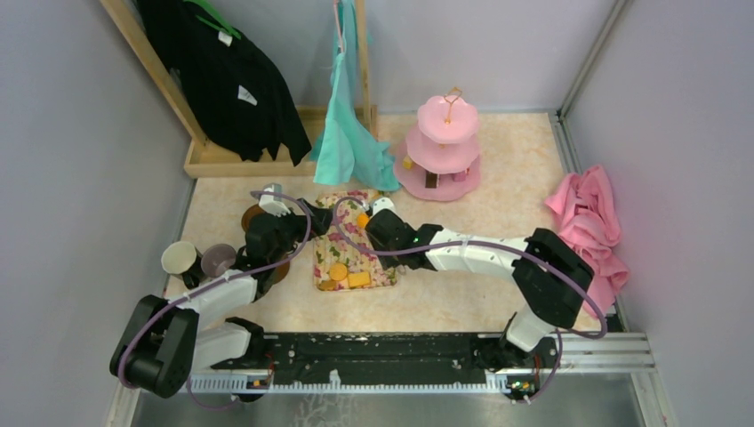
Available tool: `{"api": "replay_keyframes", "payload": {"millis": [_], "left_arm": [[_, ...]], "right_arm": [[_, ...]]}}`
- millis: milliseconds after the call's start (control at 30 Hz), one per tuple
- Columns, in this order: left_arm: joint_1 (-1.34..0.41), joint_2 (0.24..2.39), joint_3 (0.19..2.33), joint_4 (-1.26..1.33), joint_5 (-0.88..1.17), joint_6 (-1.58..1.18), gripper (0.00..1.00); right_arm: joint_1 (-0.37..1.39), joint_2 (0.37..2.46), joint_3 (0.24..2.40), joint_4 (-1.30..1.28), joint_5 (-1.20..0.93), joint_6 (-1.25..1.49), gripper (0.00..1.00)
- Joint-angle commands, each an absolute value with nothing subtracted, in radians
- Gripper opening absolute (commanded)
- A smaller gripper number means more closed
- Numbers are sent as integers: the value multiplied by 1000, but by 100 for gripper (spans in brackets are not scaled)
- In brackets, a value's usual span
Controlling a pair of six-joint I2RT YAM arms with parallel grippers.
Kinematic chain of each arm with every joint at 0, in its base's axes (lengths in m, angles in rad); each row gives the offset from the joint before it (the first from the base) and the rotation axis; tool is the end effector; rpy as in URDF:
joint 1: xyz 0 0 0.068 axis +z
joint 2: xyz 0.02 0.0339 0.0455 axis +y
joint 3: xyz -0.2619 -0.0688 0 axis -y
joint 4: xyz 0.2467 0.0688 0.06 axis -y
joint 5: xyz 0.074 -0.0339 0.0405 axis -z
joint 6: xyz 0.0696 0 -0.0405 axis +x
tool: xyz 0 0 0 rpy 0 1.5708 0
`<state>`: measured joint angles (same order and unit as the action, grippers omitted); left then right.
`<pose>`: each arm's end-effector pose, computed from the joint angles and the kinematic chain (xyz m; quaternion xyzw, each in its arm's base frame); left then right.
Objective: Serve the afternoon tea
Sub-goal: Pick up the desert from the tray.
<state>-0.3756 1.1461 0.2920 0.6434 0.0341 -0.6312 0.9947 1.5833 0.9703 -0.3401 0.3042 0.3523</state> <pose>0.2408 -0.0975 0.1755 -0.0885 0.7725 -0.3149 0.5443 0.2032 0.2745 0.1681 -0.2536 0.9081 0.0746 0.3249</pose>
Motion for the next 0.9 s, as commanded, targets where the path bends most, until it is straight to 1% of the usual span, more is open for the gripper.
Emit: {"api": "replay_keyframes", "payload": {"millis": [0, 867], "left_arm": [[-380, 1135, 304, 652, 44, -626, 96], [-380, 1138, 296, 655, 46, -638, 96]], "right_arm": [[1009, 1600, 997, -304, 286, 396, 42], [1012, 1713, 1064, -275, 290, 407, 42]]}}
